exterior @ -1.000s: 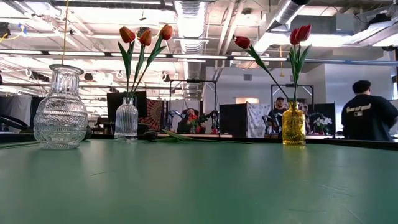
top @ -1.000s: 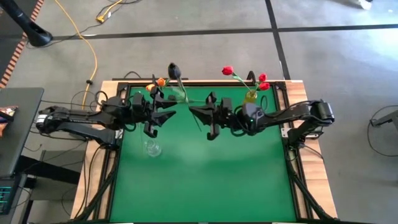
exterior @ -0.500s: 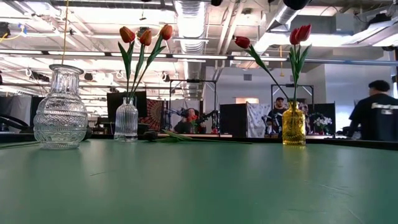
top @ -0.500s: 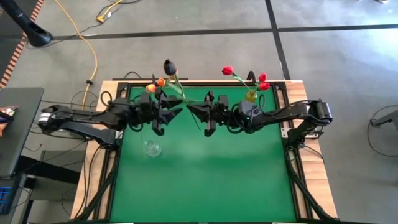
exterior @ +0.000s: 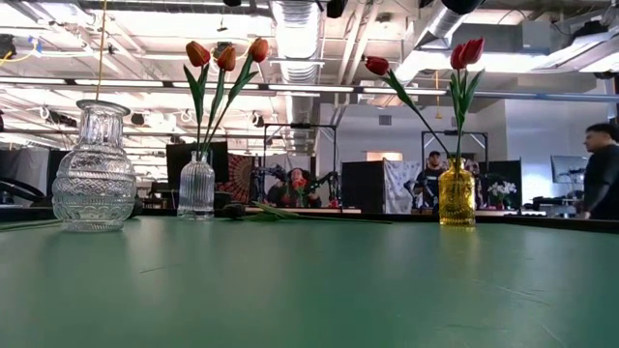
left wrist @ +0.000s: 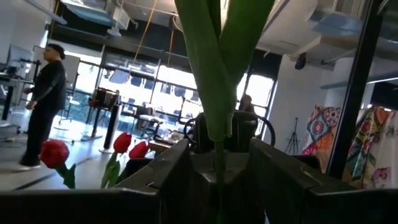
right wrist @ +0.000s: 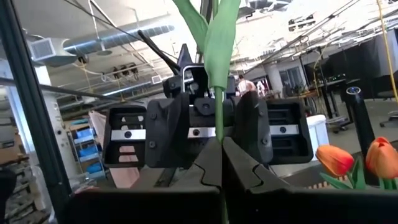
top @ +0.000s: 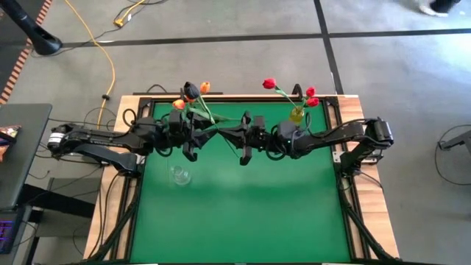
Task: Sort flowers into vase by color
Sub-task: Put the bottom black flower into the bottom transparent vase
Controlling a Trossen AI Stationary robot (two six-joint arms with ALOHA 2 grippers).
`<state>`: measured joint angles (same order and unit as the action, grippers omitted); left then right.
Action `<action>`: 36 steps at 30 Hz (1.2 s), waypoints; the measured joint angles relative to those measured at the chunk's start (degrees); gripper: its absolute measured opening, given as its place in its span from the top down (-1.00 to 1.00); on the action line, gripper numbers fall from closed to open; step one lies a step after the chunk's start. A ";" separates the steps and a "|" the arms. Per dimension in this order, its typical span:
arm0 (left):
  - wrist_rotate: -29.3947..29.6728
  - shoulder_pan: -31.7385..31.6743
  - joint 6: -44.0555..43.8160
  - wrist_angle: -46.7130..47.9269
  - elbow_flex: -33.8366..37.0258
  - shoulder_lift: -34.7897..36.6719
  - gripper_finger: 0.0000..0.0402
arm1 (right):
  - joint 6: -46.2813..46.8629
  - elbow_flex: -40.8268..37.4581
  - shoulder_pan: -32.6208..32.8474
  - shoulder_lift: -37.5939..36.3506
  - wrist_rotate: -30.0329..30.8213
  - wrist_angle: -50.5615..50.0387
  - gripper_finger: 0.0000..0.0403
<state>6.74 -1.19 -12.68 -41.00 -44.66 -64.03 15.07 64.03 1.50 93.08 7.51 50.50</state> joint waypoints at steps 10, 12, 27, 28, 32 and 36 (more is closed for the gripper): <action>1.39 0.00 -1.35 1.60 0.00 0.00 0.51 | 0.00 0.00 -0.04 0.00 0.00 -0.38 0.89; 1.49 0.00 -1.45 1.71 0.00 0.00 0.65 | 0.00 0.00 -0.04 0.00 0.00 -0.32 0.89; 1.42 0.00 -0.45 1.67 0.00 0.00 0.99 | 0.00 0.00 -0.04 0.00 0.00 -0.35 0.75; 1.40 0.00 -0.46 1.67 0.00 0.00 1.00 | 0.00 0.00 -0.04 0.00 0.00 -0.33 0.75; 1.40 0.00 -0.45 1.67 0.00 0.00 1.00 | -0.13 0.00 -0.04 0.00 -0.02 -0.31 0.73; 1.36 0.00 0.82 2.03 0.07 0.53 1.00 | -0.43 0.00 -0.04 -0.04 -1.06 -0.24 0.61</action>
<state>8.10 -1.19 -11.86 -38.98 -44.60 -63.50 14.64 64.03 1.45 93.04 6.45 50.26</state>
